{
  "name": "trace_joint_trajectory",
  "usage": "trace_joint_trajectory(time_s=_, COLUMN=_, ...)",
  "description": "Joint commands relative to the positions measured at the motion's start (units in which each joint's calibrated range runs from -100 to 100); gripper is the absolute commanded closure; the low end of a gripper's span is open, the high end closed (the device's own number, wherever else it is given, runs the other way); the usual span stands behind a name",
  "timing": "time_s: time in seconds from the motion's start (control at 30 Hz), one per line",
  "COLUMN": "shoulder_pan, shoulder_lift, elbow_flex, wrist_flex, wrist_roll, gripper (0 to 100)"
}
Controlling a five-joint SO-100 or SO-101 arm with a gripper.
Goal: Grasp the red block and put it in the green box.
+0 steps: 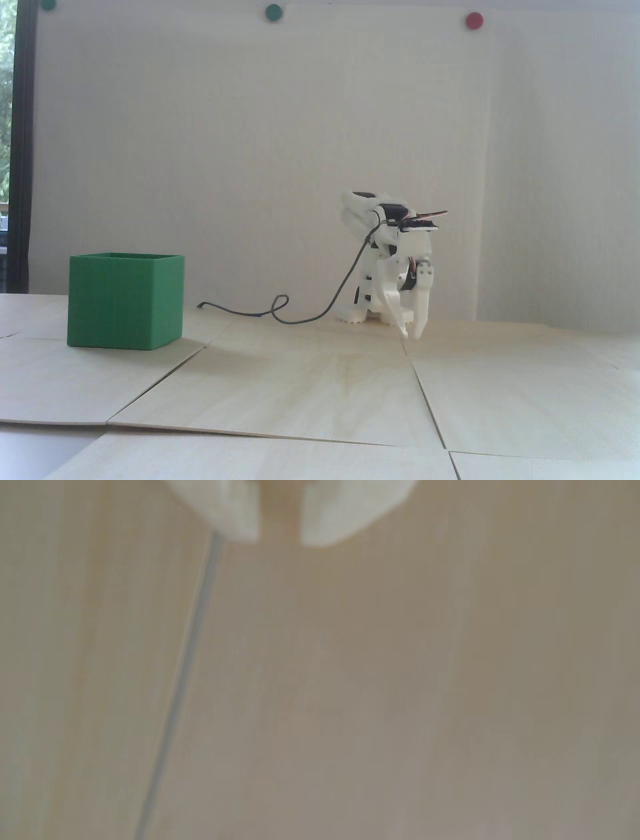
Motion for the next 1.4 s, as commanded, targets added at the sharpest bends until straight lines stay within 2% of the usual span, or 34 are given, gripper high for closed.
trace_joint_trajectory(time_s=0.0, shoulder_pan=3.6, shoulder_lift=-4.7, elbow_flex=1.1, wrist_flex=11.5, wrist_roll=3.9, gripper=98)
trace_joint_trajectory(time_s=0.2, shoulder_pan=5.7, shoulder_lift=-10.7, elbow_flex=1.1, wrist_flex=28.1, wrist_roll=3.7, gripper=98)
trace_joint_trajectory(time_s=0.37, shoulder_pan=5.8, shoulder_lift=-20.8, elbow_flex=1.1, wrist_flex=33.9, wrist_roll=3.7, gripper=98)
trace_joint_trajectory(time_s=0.57, shoulder_pan=5.8, shoulder_lift=-28.2, elbow_flex=1.1, wrist_flex=33.7, wrist_roll=3.7, gripper=98)
trace_joint_trajectory(time_s=0.77, shoulder_pan=6.1, shoulder_lift=-28.1, elbow_flex=1.1, wrist_flex=33.9, wrist_roll=3.7, gripper=98)
trace_joint_trajectory(time_s=1.03, shoulder_pan=13.1, shoulder_lift=-28.0, elbow_flex=1.1, wrist_flex=33.7, wrist_roll=3.6, gripper=98)
trace_joint_trajectory(time_s=1.37, shoulder_pan=13.4, shoulder_lift=-28.0, elbow_flex=1.1, wrist_flex=33.7, wrist_roll=3.6, gripper=98)
